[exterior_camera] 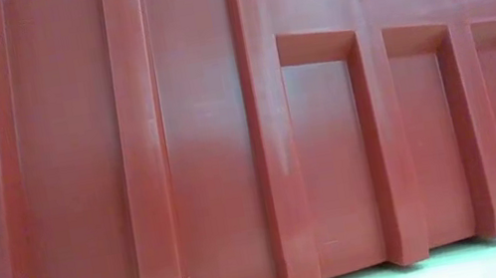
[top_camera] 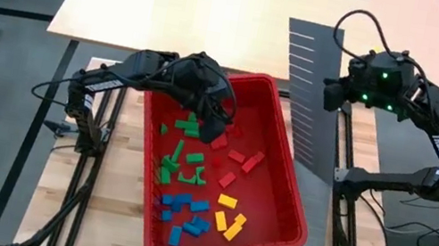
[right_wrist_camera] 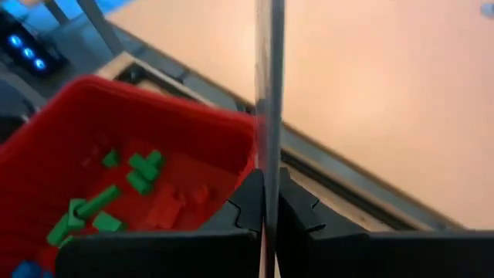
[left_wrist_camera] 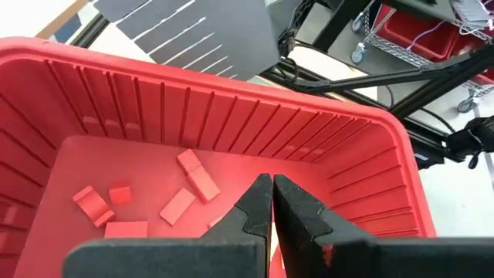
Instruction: Sort blocks
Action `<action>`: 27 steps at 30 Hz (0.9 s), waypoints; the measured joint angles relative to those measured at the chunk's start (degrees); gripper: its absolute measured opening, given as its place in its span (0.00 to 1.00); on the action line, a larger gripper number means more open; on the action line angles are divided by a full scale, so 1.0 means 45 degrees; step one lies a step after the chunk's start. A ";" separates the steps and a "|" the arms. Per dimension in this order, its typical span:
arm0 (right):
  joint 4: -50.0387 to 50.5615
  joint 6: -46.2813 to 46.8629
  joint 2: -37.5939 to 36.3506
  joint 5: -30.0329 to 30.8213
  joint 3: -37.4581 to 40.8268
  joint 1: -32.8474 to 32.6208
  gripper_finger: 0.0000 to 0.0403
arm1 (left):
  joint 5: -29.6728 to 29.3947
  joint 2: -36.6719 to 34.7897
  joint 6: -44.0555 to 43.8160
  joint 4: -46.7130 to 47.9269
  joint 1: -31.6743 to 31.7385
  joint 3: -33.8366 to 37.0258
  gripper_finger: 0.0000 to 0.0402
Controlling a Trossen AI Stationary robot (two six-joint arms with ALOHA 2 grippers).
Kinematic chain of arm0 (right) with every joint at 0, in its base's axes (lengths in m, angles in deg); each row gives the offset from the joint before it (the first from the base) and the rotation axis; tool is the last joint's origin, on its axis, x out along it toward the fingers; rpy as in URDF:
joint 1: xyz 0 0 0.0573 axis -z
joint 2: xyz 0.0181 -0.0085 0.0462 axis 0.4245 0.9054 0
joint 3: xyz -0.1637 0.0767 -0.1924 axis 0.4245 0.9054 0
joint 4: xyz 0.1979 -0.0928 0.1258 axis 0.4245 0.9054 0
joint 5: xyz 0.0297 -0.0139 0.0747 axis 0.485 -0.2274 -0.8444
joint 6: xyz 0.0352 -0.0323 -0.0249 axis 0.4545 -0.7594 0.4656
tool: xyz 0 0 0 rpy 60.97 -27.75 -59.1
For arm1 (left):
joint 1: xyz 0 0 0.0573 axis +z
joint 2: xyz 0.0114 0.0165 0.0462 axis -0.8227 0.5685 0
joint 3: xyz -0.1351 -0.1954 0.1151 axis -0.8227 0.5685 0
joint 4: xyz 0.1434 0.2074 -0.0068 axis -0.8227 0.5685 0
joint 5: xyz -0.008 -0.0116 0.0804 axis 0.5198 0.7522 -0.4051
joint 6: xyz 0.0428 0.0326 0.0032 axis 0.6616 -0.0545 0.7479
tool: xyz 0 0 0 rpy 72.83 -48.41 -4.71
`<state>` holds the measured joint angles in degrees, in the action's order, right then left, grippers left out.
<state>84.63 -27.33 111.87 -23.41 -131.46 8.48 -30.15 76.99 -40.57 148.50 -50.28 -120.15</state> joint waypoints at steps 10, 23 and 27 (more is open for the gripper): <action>0.1406 0.0547 -0.0093 0.0006 -0.0034 -0.0009 0.00 | -0.0309 -0.0066 0.0037 0.0015 0.0006 0.0000 0.00; 0.3522 0.1112 -0.0415 -0.0386 -0.0005 0.0233 0.00 | -0.0324 -0.0105 0.0042 -0.0003 0.0062 0.0000 0.00; 0.3121 0.1248 -0.0783 -0.0884 0.0015 0.0233 0.00 | -0.0329 -0.0105 0.0042 0.0000 0.0084 0.0000 0.00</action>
<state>98.67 -21.71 108.35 -27.39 -131.40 9.53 -31.63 76.52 -40.38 148.50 -49.90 -120.15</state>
